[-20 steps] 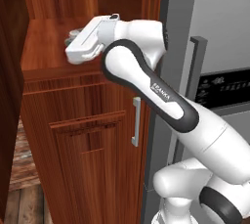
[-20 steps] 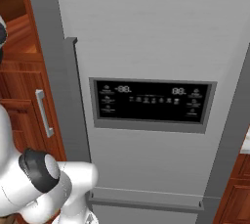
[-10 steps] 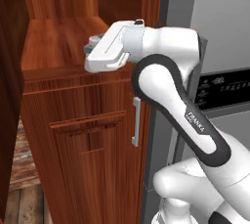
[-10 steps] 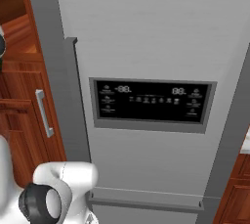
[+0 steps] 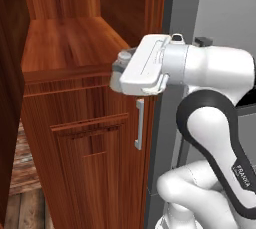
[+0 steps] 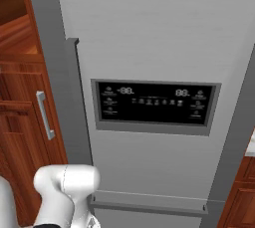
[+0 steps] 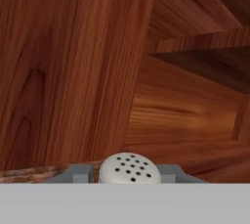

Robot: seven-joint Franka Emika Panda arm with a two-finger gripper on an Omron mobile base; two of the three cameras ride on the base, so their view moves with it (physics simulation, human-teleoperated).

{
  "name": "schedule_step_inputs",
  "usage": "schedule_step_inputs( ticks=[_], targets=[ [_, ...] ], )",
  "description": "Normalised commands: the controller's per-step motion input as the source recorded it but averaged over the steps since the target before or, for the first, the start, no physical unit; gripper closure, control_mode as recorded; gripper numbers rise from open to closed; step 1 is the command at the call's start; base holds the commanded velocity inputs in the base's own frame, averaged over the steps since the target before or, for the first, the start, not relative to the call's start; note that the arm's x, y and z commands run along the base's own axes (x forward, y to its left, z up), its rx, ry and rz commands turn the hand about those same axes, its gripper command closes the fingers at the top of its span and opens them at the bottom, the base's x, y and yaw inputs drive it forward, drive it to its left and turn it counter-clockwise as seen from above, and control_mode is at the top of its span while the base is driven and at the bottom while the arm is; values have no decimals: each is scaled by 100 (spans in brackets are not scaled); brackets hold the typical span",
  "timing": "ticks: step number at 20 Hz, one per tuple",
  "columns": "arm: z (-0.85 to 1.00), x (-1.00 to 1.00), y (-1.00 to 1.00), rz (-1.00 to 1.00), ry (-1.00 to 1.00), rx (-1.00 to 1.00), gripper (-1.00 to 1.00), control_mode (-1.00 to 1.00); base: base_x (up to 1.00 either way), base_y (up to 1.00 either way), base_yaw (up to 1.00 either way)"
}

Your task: Collect the turmeric, ketchup, and shaker from the cabinet and place them next to the stove.

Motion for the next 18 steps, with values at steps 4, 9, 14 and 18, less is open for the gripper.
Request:
schedule_step_inputs(
  ticks=[4,9,14,18],
  targets=[
    [-12,-83,-30,-2,0,0,100,-100,0,0,0],
    [-19,-76,-20,-3,2,0,100,-100,0,0,0],
    [-49,-32,1,-2,6,-1,100,-100,0,0,0],
    [-15,-6,0,0,-1,-1,100,100,-24,-7,-1]
  ],
)
